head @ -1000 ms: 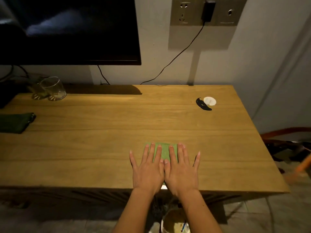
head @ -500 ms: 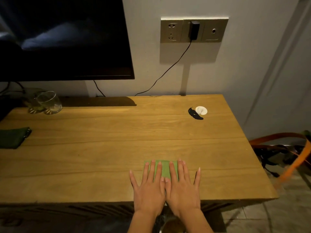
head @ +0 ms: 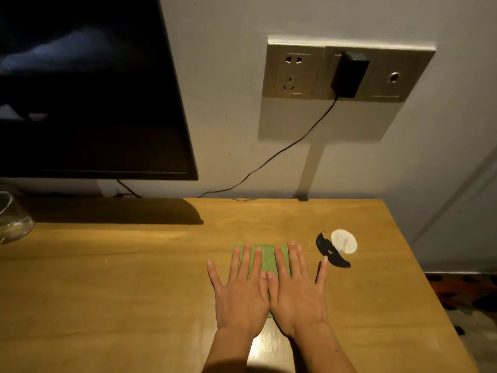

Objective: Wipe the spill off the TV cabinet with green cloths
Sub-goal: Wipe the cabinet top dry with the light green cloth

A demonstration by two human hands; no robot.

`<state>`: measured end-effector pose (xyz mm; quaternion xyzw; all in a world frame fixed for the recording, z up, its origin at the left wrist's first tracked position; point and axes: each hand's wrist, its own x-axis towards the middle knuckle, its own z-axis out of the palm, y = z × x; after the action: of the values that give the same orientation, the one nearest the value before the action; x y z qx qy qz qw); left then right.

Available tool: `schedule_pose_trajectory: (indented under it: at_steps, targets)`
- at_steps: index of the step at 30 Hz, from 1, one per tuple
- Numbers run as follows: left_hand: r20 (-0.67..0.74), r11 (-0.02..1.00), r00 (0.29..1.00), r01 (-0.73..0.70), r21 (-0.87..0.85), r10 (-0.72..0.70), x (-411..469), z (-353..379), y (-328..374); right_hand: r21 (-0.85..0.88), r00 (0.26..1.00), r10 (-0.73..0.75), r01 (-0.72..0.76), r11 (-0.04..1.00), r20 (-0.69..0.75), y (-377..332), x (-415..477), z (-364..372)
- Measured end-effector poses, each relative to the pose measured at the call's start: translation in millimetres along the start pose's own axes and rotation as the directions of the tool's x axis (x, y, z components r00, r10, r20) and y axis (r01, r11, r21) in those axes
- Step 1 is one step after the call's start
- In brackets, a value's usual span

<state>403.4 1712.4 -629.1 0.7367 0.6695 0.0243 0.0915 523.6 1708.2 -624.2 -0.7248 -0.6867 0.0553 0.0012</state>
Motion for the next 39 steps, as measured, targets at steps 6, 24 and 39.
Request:
schedule_pose_trajectory:
  at_steps: [6, 24, 39]
  targets:
    - [-0.022, 1.0, 1.0, 0.002, -0.012, -0.002, 89.2, -5.2, 2.6, -0.04, 1.0, 0.011, -0.01, 0.999, 0.012, 5.4, 88.2, -5.8]
    - [-0.034, 1.0, 0.999, -0.007, 0.02, 0.008, 133.1, -12.3, 6.0, 0.015, 1.0, 0.028, -0.028, 1.0, -0.003, 8.4, 127.1, -12.6]
    - [0.023, 0.999, 0.999, 0.027, 0.036, -0.027, -81.2, 5.1, 20.4, 0.049, 0.999, 0.019, -0.021, 0.999, 0.039, 14.9, -84.2, 1.4]
